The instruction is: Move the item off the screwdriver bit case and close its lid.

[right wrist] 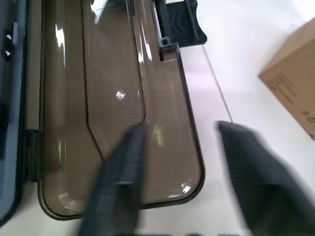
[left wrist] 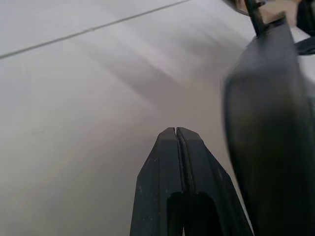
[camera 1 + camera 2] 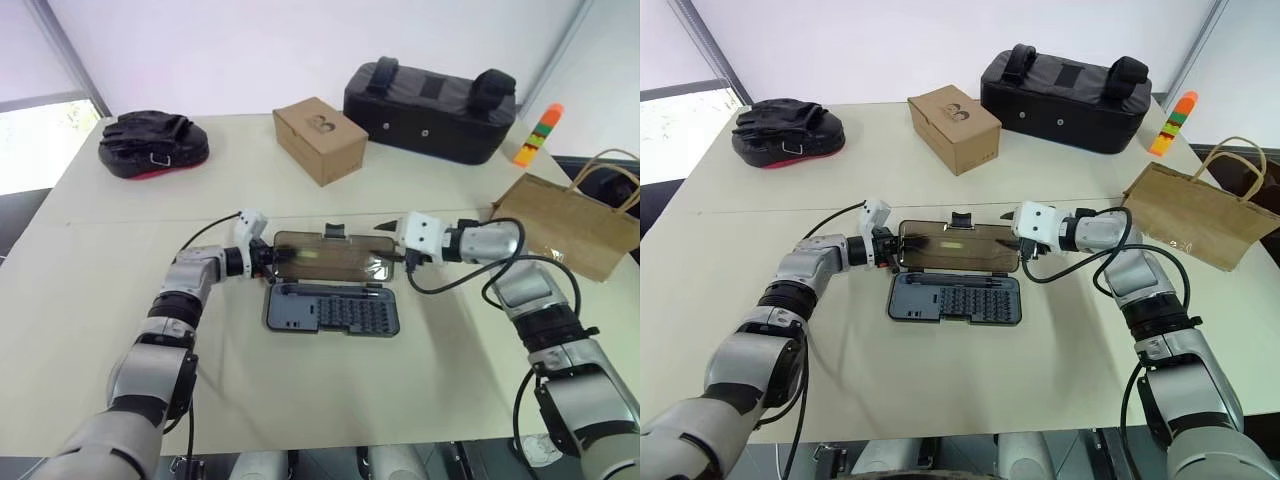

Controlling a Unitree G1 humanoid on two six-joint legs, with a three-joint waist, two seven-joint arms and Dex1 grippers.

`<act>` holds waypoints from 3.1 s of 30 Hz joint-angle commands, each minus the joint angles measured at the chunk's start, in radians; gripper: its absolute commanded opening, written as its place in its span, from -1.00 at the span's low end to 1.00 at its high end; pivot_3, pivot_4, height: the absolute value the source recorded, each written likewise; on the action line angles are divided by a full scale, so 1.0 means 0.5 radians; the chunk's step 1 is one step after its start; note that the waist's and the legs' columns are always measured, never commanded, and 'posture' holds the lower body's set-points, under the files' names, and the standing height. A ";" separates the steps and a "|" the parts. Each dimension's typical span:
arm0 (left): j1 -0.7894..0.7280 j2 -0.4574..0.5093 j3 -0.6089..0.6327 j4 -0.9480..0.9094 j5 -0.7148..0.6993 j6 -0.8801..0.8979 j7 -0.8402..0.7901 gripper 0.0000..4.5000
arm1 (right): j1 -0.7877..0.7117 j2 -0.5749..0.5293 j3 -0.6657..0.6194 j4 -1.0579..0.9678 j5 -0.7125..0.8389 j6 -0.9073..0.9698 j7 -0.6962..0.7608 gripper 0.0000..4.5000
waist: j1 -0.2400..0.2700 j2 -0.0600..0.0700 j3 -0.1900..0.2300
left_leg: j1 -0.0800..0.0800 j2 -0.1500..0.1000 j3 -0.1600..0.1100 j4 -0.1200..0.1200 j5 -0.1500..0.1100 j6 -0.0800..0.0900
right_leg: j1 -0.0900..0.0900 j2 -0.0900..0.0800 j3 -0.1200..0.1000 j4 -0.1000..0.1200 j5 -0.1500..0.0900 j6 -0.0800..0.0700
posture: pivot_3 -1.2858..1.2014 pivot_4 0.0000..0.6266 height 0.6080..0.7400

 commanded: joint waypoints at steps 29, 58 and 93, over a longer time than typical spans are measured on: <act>0.460 0.437 -0.269 -1.821 -0.467 0.985 -0.483 -1.00 | 0.145 -0.311 -0.847 -1.107 1.594 2.034 0.056 0.97 | 0.006 0.001 0.000 | -0.029 0.000 -0.004 0.007 -0.002 0.003 | -0.026 -0.007 -0.002 0.005 0.001 0.000 | 0.03 -0.52 1.00; -0.213 0.003 -0.528 -0.463 0.079 0.137 -0.434 -1.00 | 0.635 -0.502 0.019 -2.022 1.190 1.789 0.077 -0.98 | 0.050 -0.002 0.002 | -0.030 -0.002 -0.001 0.013 -0.003 0.006 | -0.023 -0.005 -0.004 0.003 0.001 0.002 | 0.03 -0.52 1.00; -0.369 -0.371 -0.619 0.492 0.670 -0.411 -0.521 -1.00 | 0.469 -0.255 0.915 -1.870 -0.134 1.872 -0.489 -0.98 | 0.033 -0.012 -0.013 | 0.004 0.000 -0.003 0.014 -0.005 0.009 | 0.010 0.001 -0.005 0.003 0.000 0.002 | 0.03 -0.52 1.00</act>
